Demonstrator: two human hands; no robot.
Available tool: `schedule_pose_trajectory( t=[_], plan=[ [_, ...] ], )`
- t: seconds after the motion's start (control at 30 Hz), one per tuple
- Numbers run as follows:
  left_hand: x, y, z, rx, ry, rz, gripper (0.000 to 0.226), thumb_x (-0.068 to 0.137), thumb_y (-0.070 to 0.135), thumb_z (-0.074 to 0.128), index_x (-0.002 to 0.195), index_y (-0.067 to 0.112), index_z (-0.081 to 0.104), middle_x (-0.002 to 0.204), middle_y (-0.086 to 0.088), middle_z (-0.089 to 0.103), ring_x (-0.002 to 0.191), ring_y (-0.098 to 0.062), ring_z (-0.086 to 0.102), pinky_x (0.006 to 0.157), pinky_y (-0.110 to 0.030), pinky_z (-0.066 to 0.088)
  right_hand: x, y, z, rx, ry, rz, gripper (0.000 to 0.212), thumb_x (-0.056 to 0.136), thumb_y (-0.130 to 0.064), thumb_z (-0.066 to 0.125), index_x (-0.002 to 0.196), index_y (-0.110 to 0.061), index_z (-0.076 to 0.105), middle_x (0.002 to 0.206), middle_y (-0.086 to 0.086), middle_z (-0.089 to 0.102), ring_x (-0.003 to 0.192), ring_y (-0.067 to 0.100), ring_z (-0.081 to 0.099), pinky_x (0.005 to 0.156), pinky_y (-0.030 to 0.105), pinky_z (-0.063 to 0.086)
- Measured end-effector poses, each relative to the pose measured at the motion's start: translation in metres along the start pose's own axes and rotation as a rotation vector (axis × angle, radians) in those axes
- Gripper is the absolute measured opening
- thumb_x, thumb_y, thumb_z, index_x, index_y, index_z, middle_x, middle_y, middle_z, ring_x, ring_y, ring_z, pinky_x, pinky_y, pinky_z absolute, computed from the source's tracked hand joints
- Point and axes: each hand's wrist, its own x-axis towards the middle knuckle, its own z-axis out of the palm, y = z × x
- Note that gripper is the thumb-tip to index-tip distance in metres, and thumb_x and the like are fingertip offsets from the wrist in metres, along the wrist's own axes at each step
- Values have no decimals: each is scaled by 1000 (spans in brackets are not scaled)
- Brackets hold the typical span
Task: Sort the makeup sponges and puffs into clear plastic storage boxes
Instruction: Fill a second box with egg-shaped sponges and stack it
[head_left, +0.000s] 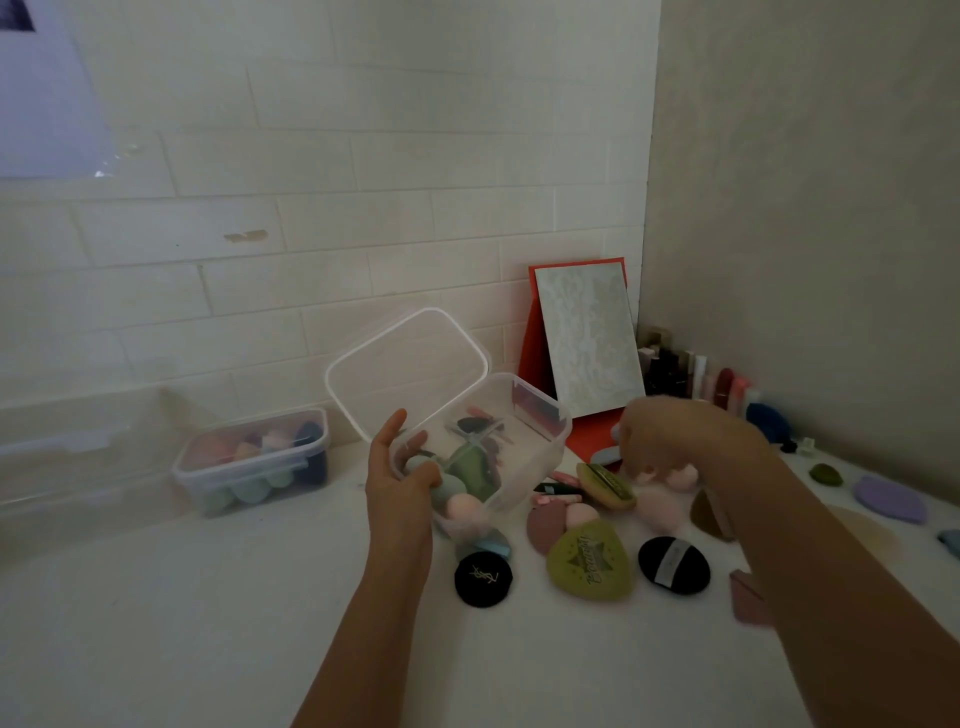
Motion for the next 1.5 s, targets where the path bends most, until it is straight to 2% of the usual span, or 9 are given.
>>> schedule_pose_trajectory(
  t=[0.2, 0.33, 0.5, 0.63, 0.77, 0.9, 1.1, 1.33, 1.5],
  plan=[
    [1, 0, 1, -1, -6, -5, 68, 80, -16, 42, 114, 42, 52, 123, -6, 57, 111, -24, 56, 70, -21, 54, 12, 8, 25, -187, -233, 90, 72, 75, -34, 77, 131, -9, 41, 112, 7, 56, 100, 27, 60, 91, 37, 52],
    [1, -1, 1, 11, -8, 2, 67, 81, -16, 42, 116, 41, 51, 124, -6, 56, 112, -23, 56, 74, -23, 55, 17, 13, 27, -74, -234, 108, 92, 78, -20, 75, 147, -22, 14, 140, 12, 42, 111, 30, 58, 90, 40, 53],
    [1, -2, 2, 24, -39, 4, 68, 81, -15, 43, 116, 42, 52, 126, -5, 54, 115, -24, 53, 86, -32, 53, 9, 12, 0, 195, 57, -1, 43, 83, -10, 63, 125, -9, 52, 113, 9, 58, 91, 18, 56, 69, 23, 44],
    [-1, -1, 4, 41, -61, 8, 69, 79, -15, 43, 117, 42, 53, 125, -5, 55, 114, -21, 54, 85, -31, 53, -11, -12, -22, 483, 380, -294, 52, 77, -20, 75, 124, -25, 54, 120, 1, 52, 100, 15, 52, 78, 21, 41],
    [-3, 0, 5, 77, -88, 34, 70, 77, -16, 43, 120, 38, 54, 122, -4, 55, 107, -17, 58, 89, -40, 53, -22, -44, -12, 527, 389, -476, 50, 75, -22, 77, 119, -32, 55, 101, -11, 49, 78, 2, 48, 65, 13, 37],
    [-7, 4, 7, 57, -156, 32, 72, 76, -22, 40, 127, 28, 50, 115, -2, 57, 84, -2, 65, 71, -24, 56, -15, -66, 11, 518, 378, -508, 40, 77, -18, 75, 113, -26, 57, 104, -11, 58, 76, 0, 53, 67, 13, 44],
    [-6, 1, 9, -18, -230, 5, 65, 76, -13, 53, 126, 29, 51, 120, -14, 60, 104, -26, 63, 88, -47, 52, -11, -87, 28, 330, 424, -514, 33, 83, -22, 68, 115, -27, 58, 109, -5, 54, 92, 12, 54, 87, 26, 43],
    [-3, 0, 10, -69, -276, -22, 66, 61, 2, 56, 121, 30, 53, 109, -5, 67, 98, -21, 66, 77, -36, 56, -15, -91, 36, 214, 566, -471, 15, 92, -7, 45, 106, -10, 50, 98, 9, 58, 89, 28, 59, 73, 36, 46],
    [0, 0, 10, -24, -168, -24, 43, 74, 15, 73, 108, 38, 59, 111, -6, 65, 95, -17, 67, 80, -36, 57, -22, -95, 32, 265, 429, -548, 22, 94, -16, 50, 115, -9, 50, 105, 8, 62, 97, 26, 61, 82, 32, 47]
  ],
)
